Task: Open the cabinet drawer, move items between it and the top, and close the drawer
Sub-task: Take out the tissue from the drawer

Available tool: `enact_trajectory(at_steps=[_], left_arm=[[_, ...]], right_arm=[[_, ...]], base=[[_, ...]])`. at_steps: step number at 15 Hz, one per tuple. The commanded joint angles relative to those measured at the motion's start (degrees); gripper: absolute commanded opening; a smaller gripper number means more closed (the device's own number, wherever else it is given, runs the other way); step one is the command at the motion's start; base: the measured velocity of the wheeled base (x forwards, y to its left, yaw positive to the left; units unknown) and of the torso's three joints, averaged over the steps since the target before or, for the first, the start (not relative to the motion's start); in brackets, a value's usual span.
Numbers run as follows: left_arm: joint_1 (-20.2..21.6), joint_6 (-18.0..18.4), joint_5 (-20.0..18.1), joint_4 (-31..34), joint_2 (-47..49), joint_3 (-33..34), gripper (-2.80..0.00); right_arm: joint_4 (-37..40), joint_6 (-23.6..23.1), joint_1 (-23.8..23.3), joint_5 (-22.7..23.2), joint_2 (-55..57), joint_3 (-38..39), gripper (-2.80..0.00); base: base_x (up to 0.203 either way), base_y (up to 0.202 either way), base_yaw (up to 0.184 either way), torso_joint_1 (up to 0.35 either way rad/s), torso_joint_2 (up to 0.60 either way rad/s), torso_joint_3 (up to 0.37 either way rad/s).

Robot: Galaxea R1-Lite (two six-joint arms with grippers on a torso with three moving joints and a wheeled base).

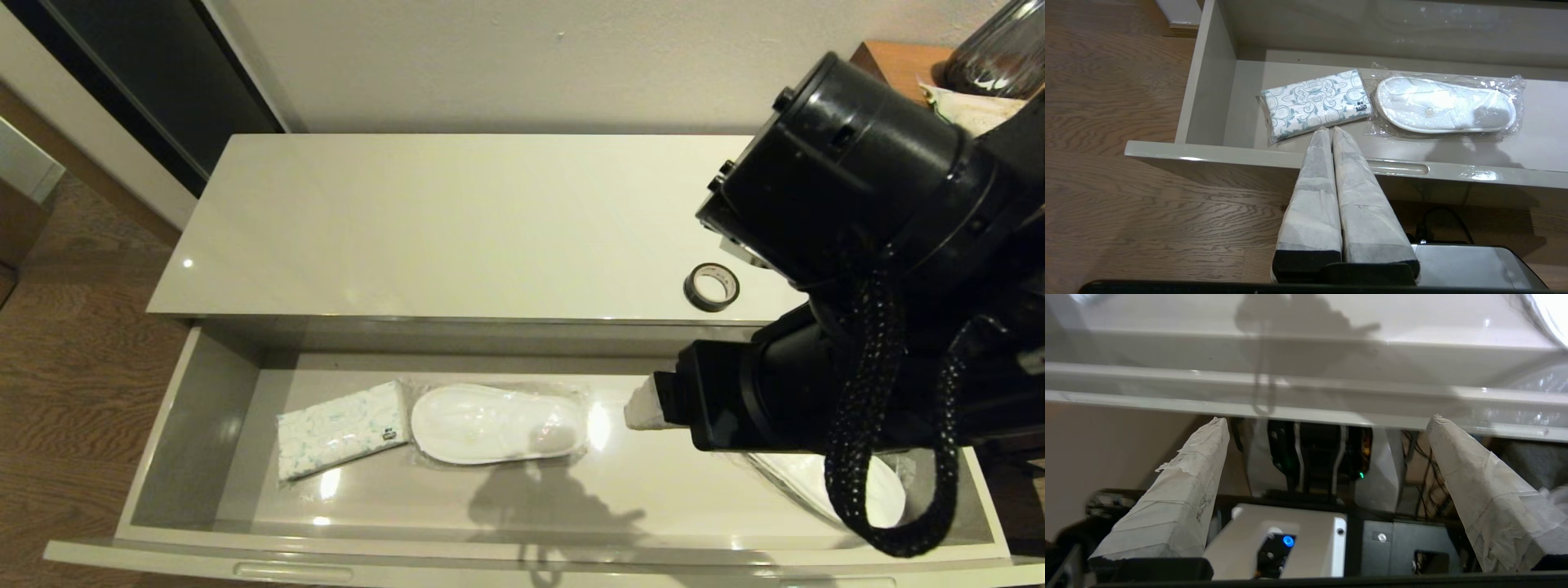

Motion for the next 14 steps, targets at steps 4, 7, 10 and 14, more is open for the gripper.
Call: enact_trajectory(at_steps=[4, 7, 10, 14], left_arm=[[-0.01, -0.02, 0.02, 0.00, 0.06, -0.09, -2.80], [-0.01, -0.02, 0.02, 0.00, 0.06, -0.07, -2.80], [-0.01, -0.02, 0.02, 0.00, 0.06, 0.00, -2.80], [-0.01, -0.02, 0.02, 0.00, 0.06, 0.00, -2.80]], right_arm=[[-7.13, 0.27, 2.39, 0.84, 0.23, 7.47, 0.00], [-8.31, 0.36, 3.11, 0.71, 2.88, 7.49, 0.00], [-10.16, 1.32, 3.00, 0.64, 6.03, 7.94, 0.00], [-14.57, 1.24, 2.99, 0.78, 10.24, 7.96, 0.00]], base=[[0.000, 0.000, 0.000, 0.000, 0.00, 0.000], [0.000, 0.000, 0.000, 0.000, 0.00, 0.000], [0.000, 0.000, 0.000, 0.000, 0.00, 0.000], [0.000, 0.000, 0.000, 0.000, 0.00, 0.000]])
